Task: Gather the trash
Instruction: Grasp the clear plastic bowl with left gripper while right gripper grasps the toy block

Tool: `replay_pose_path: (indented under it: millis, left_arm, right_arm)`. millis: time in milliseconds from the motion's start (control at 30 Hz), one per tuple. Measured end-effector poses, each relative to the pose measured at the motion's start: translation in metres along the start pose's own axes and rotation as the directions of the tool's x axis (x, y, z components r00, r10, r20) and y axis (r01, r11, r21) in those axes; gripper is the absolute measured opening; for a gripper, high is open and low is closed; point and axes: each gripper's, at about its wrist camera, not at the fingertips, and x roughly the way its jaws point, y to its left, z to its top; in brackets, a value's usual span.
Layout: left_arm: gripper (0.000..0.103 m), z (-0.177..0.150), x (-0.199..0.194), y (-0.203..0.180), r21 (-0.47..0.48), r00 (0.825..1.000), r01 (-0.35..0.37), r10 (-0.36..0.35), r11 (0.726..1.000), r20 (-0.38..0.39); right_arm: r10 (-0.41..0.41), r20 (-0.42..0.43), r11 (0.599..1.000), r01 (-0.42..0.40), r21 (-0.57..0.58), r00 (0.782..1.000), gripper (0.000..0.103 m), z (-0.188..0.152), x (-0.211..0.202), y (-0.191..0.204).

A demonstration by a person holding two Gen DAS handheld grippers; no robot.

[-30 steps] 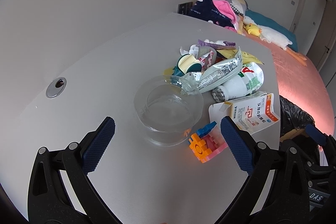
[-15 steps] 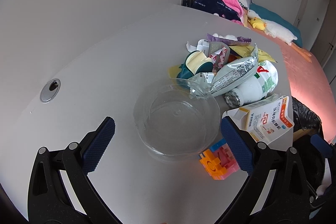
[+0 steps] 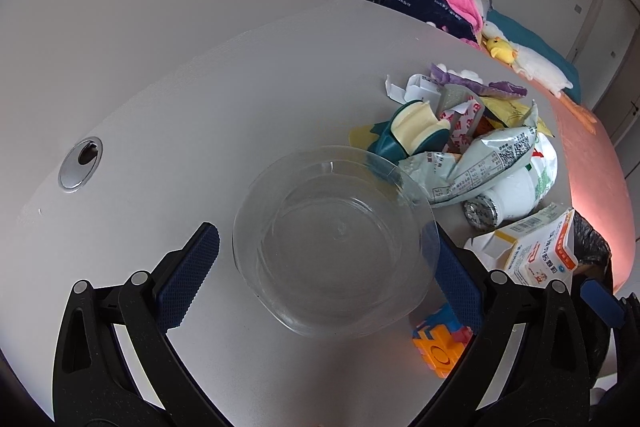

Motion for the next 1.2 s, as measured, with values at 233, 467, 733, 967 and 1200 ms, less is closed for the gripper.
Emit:
replay_pose_path:
  millis: [233, 467, 733, 967, 1200]
  left_arm:
    - [0.086, -0.002, -0.001, 0.023, -0.038, 1.0, -0.011, 0.012, 0.999, 0.027]
    - [0.085, -0.002, -0.007, 0.047, -0.083, 0.997, -0.063, 0.066, 0.995, 0.036]
    - [0.085, -0.002, -0.003, 0.053, -0.087, 0.996, -0.075, 0.079, 0.993, 0.044]
    - [0.084, -0.001, 0.0, 0.05, -0.076, 0.994, -0.095, 0.098, 0.993, 0.048]
    - [0.084, -0.002, -0.021, 0.043, -0.055, 0.991, -0.098, 0.102, 0.994, 0.082]
  right_arm:
    - [0.027, -0.012, 0.999, -0.028, -0.044, 1.0, 0.099, 0.006, 0.014, 0.022]
    - [0.037, -0.052, 0.998, -0.04, -0.058, 0.998, 0.084, 0.009, 0.032, 0.035]
    - [0.024, -0.096, 0.997, -0.031, -0.067, 0.995, 0.059, 0.004, 0.049, 0.041]
    - [0.076, -0.078, 0.997, -0.077, -0.016, 0.994, 0.042, 0.005, 0.041, 0.034]
    - [0.081, -0.031, 0.997, -0.082, -0.006, 0.996, 0.042, 0.014, 0.019, 0.027]
